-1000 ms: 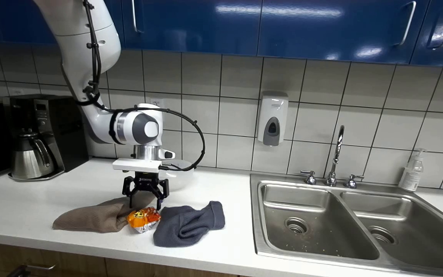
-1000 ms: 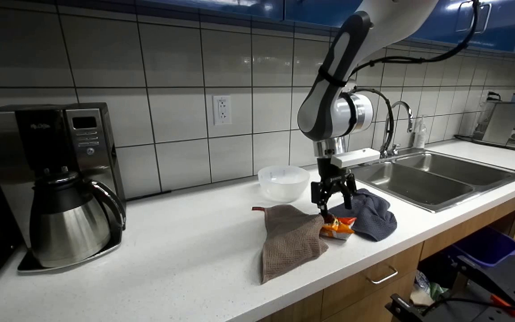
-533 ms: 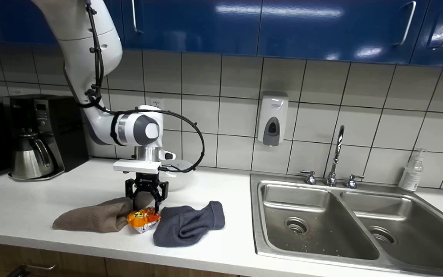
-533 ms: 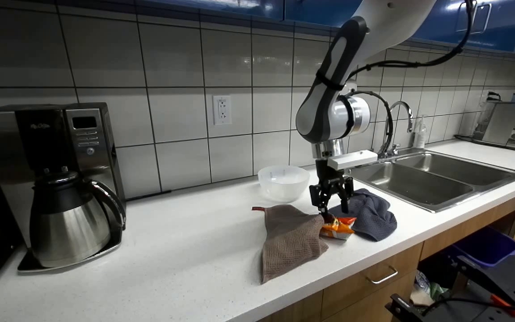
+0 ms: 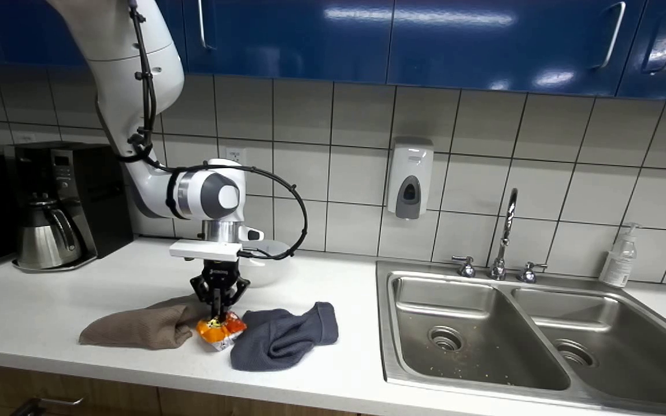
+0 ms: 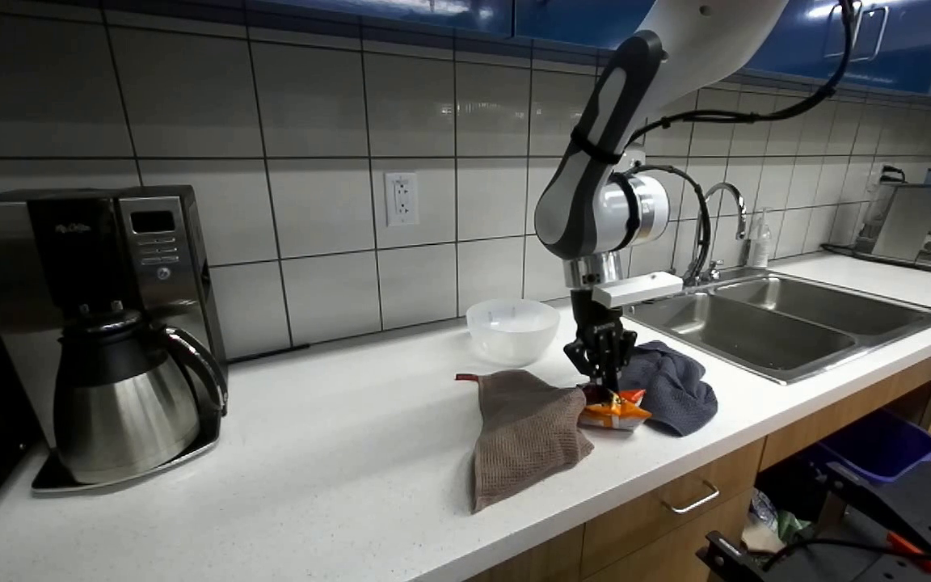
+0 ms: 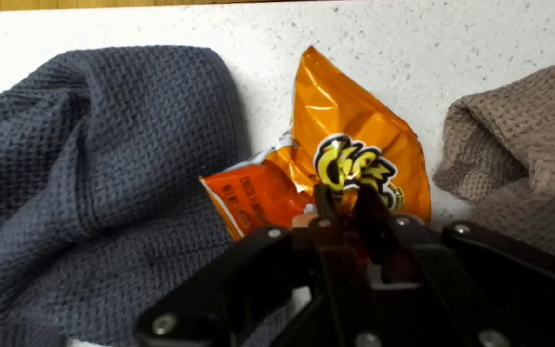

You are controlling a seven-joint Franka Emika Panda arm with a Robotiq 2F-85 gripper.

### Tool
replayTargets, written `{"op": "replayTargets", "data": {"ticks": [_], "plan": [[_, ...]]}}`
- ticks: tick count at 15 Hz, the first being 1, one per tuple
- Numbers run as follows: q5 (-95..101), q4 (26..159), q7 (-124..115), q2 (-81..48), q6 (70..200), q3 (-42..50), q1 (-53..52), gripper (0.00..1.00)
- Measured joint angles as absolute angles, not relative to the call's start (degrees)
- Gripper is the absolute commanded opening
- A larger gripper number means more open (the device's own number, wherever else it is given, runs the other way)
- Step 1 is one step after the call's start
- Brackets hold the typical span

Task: Put the orange packet in the bowl

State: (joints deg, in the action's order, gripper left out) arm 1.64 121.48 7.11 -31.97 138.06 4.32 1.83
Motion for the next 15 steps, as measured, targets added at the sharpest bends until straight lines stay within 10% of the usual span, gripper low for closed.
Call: {"op": "replayTargets", "data": {"ticks": [15], "plan": [[0.91,118.66,8.22,-27.15,137.26,4.07,4.05,0.0]]}}
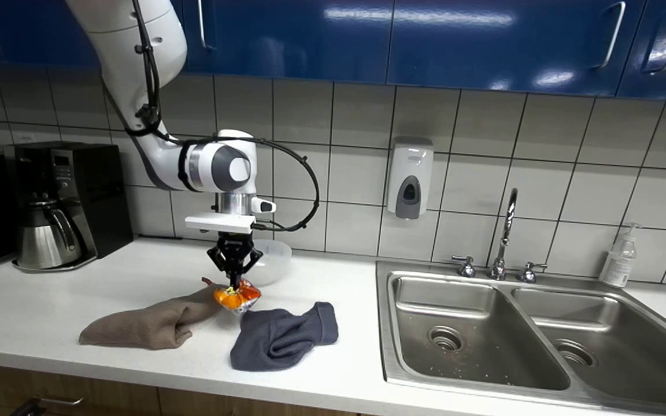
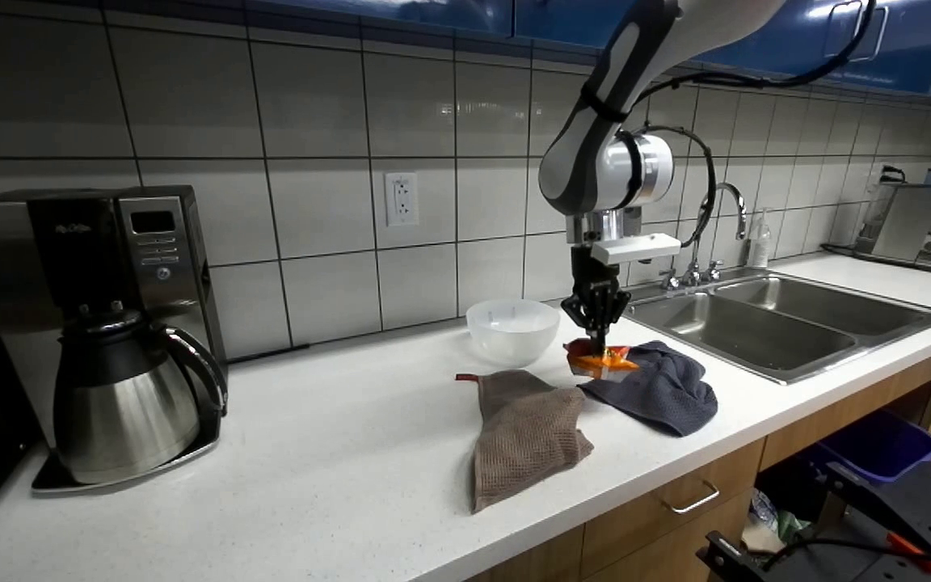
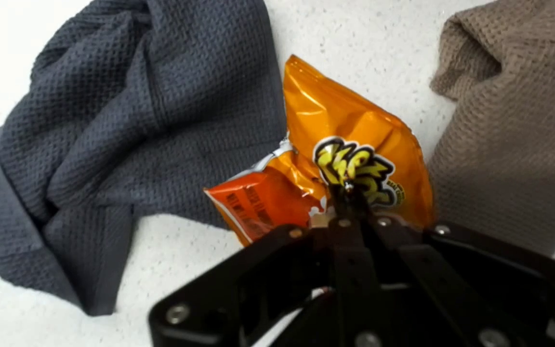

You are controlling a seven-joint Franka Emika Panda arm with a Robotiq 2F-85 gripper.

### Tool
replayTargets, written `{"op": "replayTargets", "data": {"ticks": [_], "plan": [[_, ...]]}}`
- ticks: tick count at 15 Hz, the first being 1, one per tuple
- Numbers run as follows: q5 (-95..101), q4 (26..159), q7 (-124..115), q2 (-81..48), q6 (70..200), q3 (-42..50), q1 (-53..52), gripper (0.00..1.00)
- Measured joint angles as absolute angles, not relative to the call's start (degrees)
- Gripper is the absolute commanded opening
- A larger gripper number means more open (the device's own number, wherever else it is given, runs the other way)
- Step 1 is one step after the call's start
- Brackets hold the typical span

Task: Put the orange packet in the bowl

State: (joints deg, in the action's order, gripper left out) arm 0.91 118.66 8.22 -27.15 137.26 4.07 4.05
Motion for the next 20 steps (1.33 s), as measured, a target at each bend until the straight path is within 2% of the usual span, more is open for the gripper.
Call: {"op": "replayTargets", "data": {"ticks": [5,10,16,20], "plan": [[-1.32,117.44,9.05,-23.29,138.75,2.98,4.57,0.0],[-3.52,117.25,9.93,-22.82,145.66,1.89,4.59,0.0],[-5.65,116.42,10.23,-24.98,155.07,0.31,4.75,0.0],[-5.51,112.86,10.05,-29.09,156.3,0.15,4.66,0.0]]}}
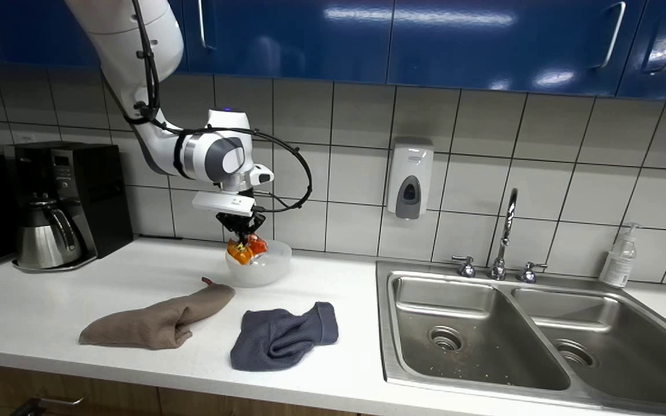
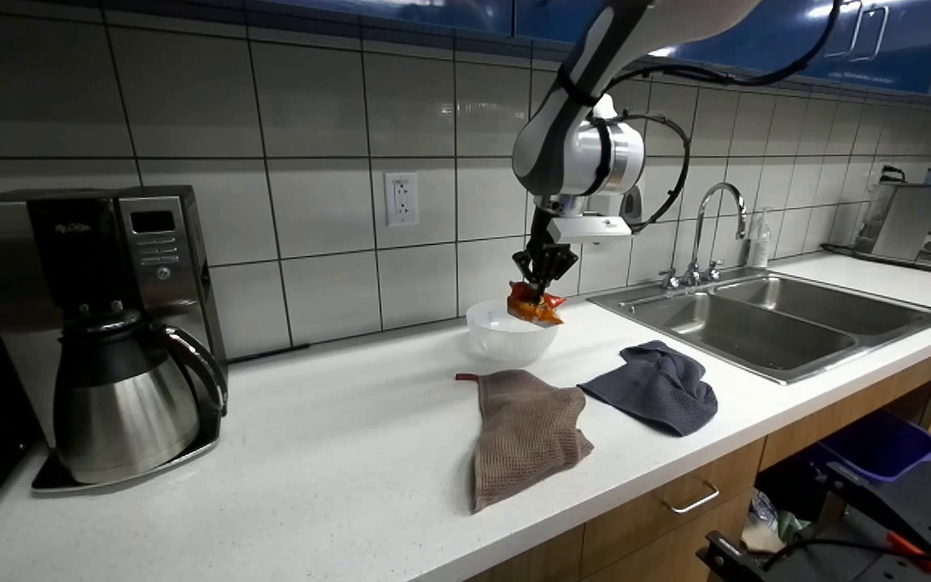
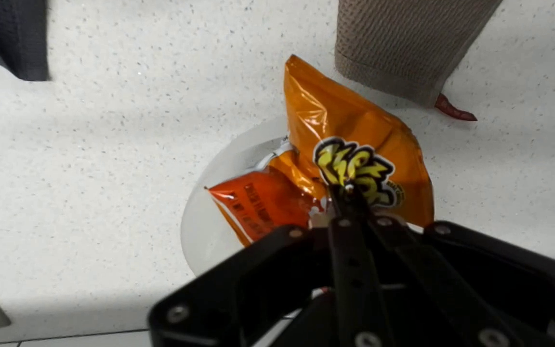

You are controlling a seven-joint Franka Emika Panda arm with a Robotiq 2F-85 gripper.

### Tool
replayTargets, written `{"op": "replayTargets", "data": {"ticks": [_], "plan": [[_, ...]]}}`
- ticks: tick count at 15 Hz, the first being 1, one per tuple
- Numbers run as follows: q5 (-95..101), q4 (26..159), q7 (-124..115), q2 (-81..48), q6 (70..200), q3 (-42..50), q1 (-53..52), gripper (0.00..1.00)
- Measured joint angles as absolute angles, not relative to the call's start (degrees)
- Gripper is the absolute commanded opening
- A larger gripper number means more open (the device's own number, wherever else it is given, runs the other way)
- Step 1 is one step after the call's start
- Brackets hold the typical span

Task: Put the orange packet in the bowl

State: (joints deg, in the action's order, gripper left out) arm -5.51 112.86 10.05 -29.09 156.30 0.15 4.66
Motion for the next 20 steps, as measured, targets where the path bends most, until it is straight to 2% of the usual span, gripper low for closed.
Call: {"op": "replayTargets", "data": {"ticks": [7,8,9,11,15,18,20], "plan": [[-5.47,101.17,8.93,-38.42,156.35,0.15,4.42,0.0],[-5.47,99.6,8.86,-39.37,156.33,0.15,4.41,0.26],[-5.43,98.22,8.79,-40.3,156.31,0.15,4.41,0.27],[-5.18,96.06,8.43,-41.93,156.22,0.15,4.4,0.4],[-4.96,94.74,8.35,-43.0,155.03,0.15,4.42,0.71],[-4.88,95.39,10.19,-41.06,149.39,-0.54,5.3,0.94],[-4.88,97.38,12.56,-38.06,145.34,-1.31,6.51,1.0]]}}
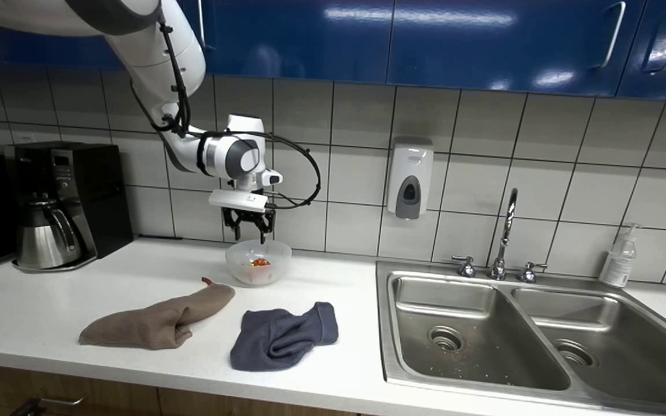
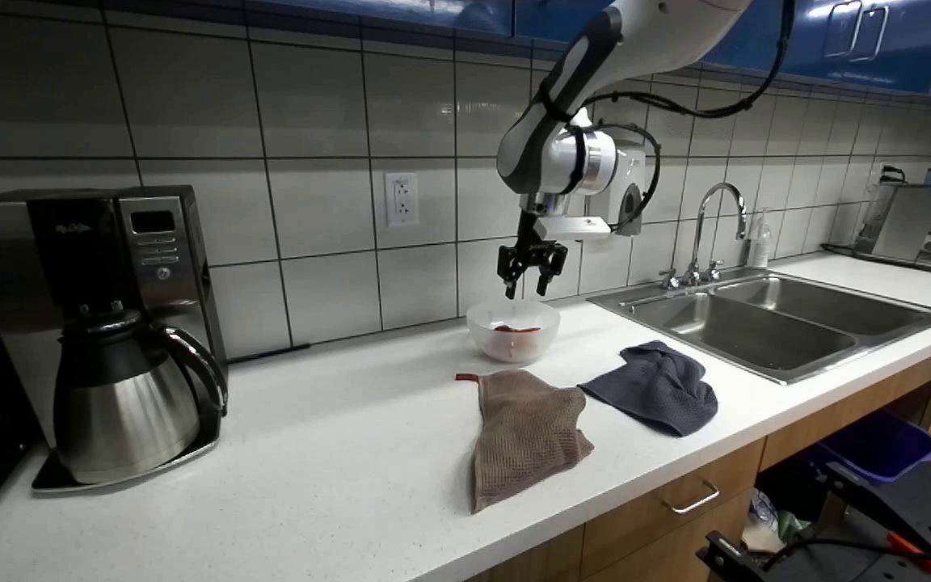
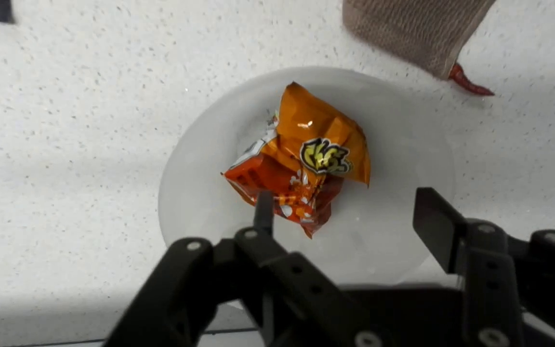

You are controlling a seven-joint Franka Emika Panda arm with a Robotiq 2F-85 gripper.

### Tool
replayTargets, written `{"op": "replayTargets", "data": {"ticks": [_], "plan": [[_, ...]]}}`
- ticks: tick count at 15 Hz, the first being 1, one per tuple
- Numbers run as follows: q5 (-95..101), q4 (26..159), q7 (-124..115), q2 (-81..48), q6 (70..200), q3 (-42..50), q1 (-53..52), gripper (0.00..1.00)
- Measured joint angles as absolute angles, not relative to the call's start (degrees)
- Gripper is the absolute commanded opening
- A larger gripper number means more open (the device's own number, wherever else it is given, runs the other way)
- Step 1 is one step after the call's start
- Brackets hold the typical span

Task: Put the orange packet in the bowl

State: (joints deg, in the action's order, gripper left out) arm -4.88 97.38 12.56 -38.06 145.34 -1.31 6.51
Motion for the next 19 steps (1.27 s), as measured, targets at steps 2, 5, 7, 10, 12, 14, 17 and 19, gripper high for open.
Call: {"op": "replayTargets", "data": {"ticks": [2,5,7,10,12,14,17,19], "plan": [[-4.88,101.05,14.69,-34.21,142.9,-1.4,7.35,1.0],[-4.81,109.21,16.21,-28.15,142.26,-1.15,7.98,1.0],[-4.21,115.17,16.24,-24.59,142.42,-0.66,7.97,1.0],[-3.62,124.73,16.24,-19.28,142.57,0.34,7.96,1.0],[-3.34,131.3,16.21,-15.11,142.61,1.2,7.95,1.0],[-2.89,137.54,15.96,-10.48,142.62,2.21,7.92,1.0],[-1.03,146.27,13.99,-2.69,142.42,3.95,7.89,1.0],[1.49,151.02,11.77,2.37,141.44,5.12,7.89,1.0]]}}
